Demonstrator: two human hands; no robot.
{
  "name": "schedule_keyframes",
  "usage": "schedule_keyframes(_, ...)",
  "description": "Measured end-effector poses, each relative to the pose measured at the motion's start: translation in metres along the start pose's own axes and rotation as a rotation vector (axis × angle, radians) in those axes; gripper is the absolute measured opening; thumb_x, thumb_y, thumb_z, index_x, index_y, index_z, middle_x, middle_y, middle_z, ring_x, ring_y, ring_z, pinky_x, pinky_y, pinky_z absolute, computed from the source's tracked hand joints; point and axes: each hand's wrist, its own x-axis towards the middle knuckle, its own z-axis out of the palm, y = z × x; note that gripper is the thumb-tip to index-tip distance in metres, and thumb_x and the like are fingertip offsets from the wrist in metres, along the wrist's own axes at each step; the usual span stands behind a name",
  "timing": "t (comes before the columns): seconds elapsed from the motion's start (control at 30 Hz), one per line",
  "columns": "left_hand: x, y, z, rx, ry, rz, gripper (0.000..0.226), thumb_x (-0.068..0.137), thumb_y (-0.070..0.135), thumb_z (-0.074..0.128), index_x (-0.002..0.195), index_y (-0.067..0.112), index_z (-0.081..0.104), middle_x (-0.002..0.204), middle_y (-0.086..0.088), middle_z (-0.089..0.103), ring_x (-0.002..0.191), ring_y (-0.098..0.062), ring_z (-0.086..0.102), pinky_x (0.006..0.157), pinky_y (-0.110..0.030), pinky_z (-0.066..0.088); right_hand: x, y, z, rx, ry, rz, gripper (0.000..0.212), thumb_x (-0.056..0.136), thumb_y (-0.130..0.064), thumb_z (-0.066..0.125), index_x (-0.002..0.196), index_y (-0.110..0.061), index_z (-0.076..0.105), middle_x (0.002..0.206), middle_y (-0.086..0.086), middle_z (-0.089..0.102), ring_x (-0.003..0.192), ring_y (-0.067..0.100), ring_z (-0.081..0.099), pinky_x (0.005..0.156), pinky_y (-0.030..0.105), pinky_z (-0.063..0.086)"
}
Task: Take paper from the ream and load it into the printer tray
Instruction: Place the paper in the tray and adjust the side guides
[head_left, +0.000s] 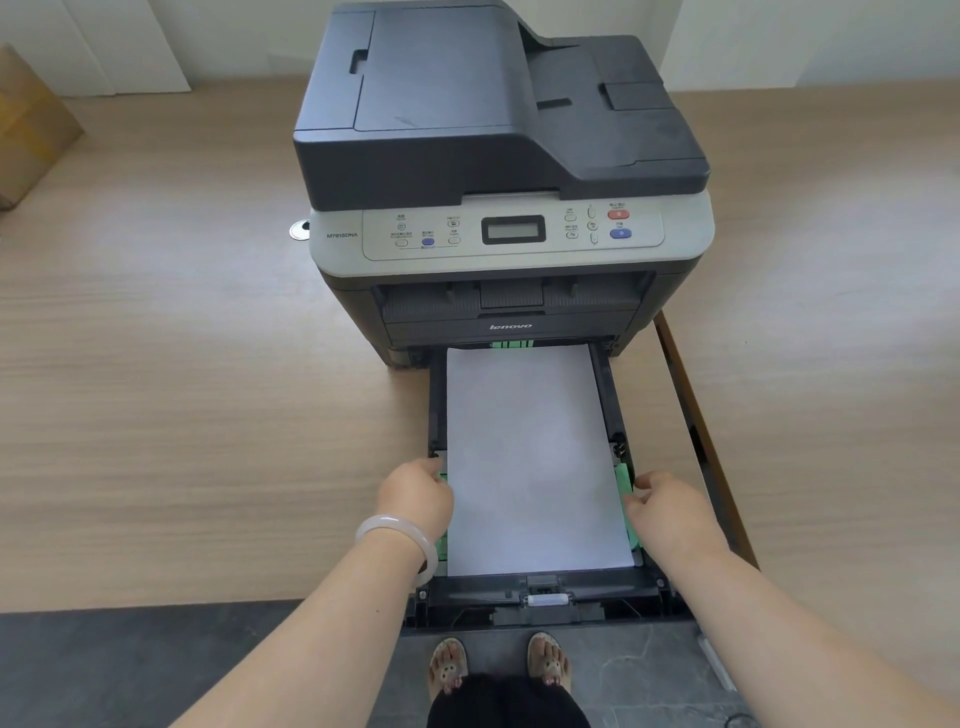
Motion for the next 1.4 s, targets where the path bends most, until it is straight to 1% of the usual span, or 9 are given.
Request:
schedule_keyframes(0.17,-0.002,-0.004,0.002,-0.065,0.018,-0.019,0.048,0.090,0.002,0.034,0.134,0.015,0.049,0.131,-0.011,0.058,0.094,-0.033,0.061,0.066,-0.026,0.044,-0.001,0.002,0.005,0.040,0.038,-0.004,0.040,0.094,-0.020,0.047,0.131,-0.009,0.050,0.111,0.013,0.068,0.077,0.021,0.055,0.058,0.026,0.041)
schedule_keyframes(0.33,-0.011,-0.009,0.010,-0.141,0.054,-0.013,0.054,0.087,-0.003,0.031,0.136,0.014,0.048,0.133,-0.009,0.056,0.088,-0.020,0.056,0.070,-0.025,0.045,-0.002,0.003,0.006,0.042,0.051,-0.016,0.038,0.094,-0.021,0.046,0.131,-0.011,0.053,0.109,0.012,0.069,0.082,0.023,0.061,0.064,0.026,0.045)
schedule_keyframes(0.47,-0.008,-0.011,0.012,-0.159,0.059,-0.032,0.055,0.086,-0.004,0.031,0.134,0.015,0.050,0.130,-0.007,0.059,0.084,-0.021,0.058,0.062,-0.023,0.044,-0.003,0.004,0.007,0.057,0.075,-0.028,0.038,0.094,-0.022,0.047,0.130,-0.011,0.054,0.108,0.012,0.070,0.086,0.024,0.063,0.068,0.028,0.049)
schedule_keyframes(0.73,-0.010,-0.010,0.013,-0.180,0.068,-0.001,0.055,0.087,-0.005,0.031,0.135,0.015,0.048,0.129,-0.009,0.058,0.088,-0.023,0.060,0.067,-0.024,0.046,-0.002,0.005,0.009,0.070,0.078,-0.013,0.039,0.094,-0.024,0.049,0.130,-0.012,0.053,0.108,0.011,0.069,0.083,0.022,0.063,0.064,0.027,0.051)
schedule_keyframes(0.83,-0.017,-0.005,0.022,-0.128,0.028,0.068,0.057,0.086,-0.004,0.032,0.141,0.013,0.040,0.137,-0.013,0.050,0.112,-0.032,0.055,0.090,-0.035,0.050,-0.002,0.004,0.009,0.079,0.060,-0.014,0.040,0.094,-0.024,0.049,0.132,-0.012,0.050,0.107,0.009,0.069,0.077,0.018,0.060,0.050,0.019,0.041)
schedule_keyframes(0.93,-0.023,-0.002,0.031,-0.115,0.030,0.074,0.058,0.087,-0.004,0.034,0.144,0.010,0.033,0.149,-0.011,0.034,0.137,-0.027,0.032,0.114,-0.037,0.028,-0.003,0.005,0.010,0.107,0.034,-0.031,0.044,0.095,-0.024,0.049,0.137,-0.013,0.044,0.111,0.009,0.067,0.081,0.017,0.057,0.056,0.022,0.042)
schedule_keyframes(1.03,-0.027,-0.001,0.037,-0.208,0.086,0.049,0.060,0.085,-0.007,0.032,0.142,0.010,0.034,0.151,-0.008,0.032,0.138,-0.023,0.030,0.114,-0.034,0.026,-0.004,0.007,0.012,0.165,0.027,-0.039,0.045,0.095,-0.023,0.048,0.138,-0.015,0.041,0.113,0.008,0.064,0.084,0.016,0.054,0.070,0.025,0.043)
schedule_keyframes(1.23,-0.032,-0.008,0.046,-0.322,0.087,0.064,0.059,0.088,-0.003,0.032,0.142,0.020,0.037,0.156,0.001,0.021,0.142,-0.016,0.020,0.107,-0.022,0.019,-0.002,0.016,0.022,0.270,0.021,-0.059,0.045,0.096,-0.023,0.047,0.140,-0.017,0.040,0.101,0.006,0.061,0.089,0.021,0.059,0.078,0.035,0.052)
schedule_keyframes(1.4,-0.034,-0.011,0.048,-0.409,0.005,0.089,0.061,0.091,0.002,0.037,0.144,0.030,0.030,0.158,0.007,0.011,0.145,-0.012,0.010,0.109,-0.023,0.016,0.002,0.020,0.030,0.284,0.059,-0.076,0.040,0.095,-0.022,0.047,0.134,-0.014,0.046,0.092,0.006,0.058,0.079,0.019,0.056,0.064,0.030,0.044)
